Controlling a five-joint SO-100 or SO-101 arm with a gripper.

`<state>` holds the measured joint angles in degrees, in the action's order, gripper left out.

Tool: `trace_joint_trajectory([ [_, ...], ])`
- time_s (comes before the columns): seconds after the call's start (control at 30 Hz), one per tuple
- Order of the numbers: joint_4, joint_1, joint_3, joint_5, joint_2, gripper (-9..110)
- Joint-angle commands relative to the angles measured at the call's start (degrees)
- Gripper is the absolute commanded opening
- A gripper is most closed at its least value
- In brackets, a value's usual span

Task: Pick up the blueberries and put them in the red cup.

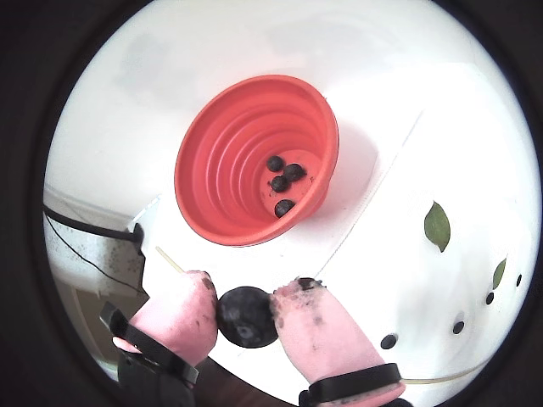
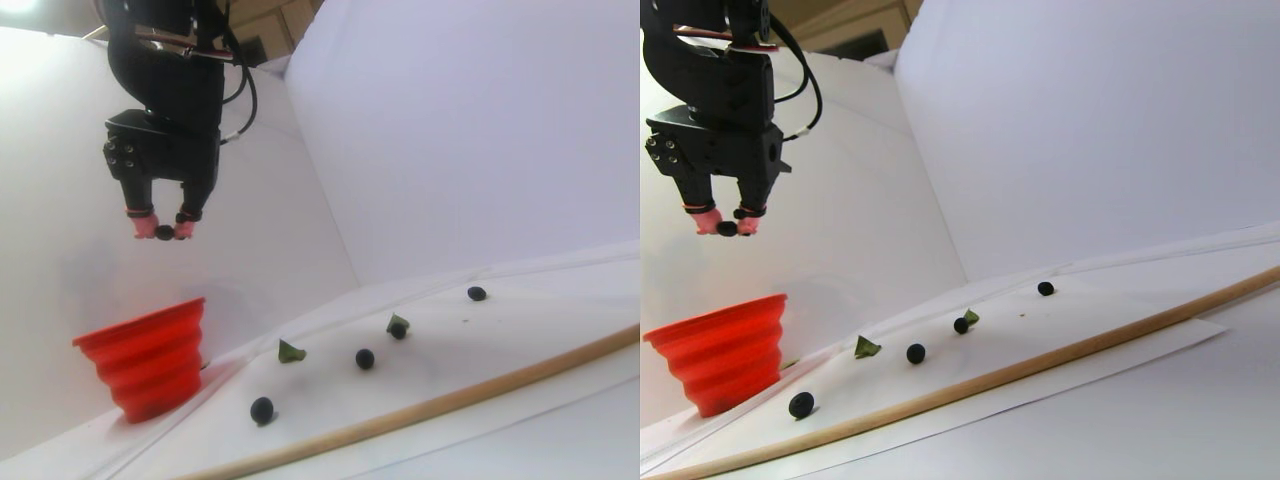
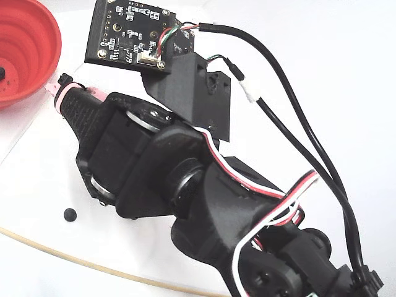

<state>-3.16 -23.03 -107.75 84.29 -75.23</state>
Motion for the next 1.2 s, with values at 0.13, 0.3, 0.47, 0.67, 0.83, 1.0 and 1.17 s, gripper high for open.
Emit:
trace_joint_trajectory([
  [0.13,2.3,-4.2,10.5,-1.5,2.4,12],
  [0.3,2.5,-4.7,13.7,-2.1,5.5,12],
  [0.47,2.5,-5.2,16.8,-3.0,8.1,12],
  [0.67,2.5,-5.5,20.6,-3.9,11.8,12],
  [0.83,2.6,-5.7,23.0,-4.3,14.0,12],
  [1.0,2.6,-6.0,25.7,-4.7,16.3,12],
  [1.17,3.0,-6.2,27.5,-5.3,18.3,12],
])
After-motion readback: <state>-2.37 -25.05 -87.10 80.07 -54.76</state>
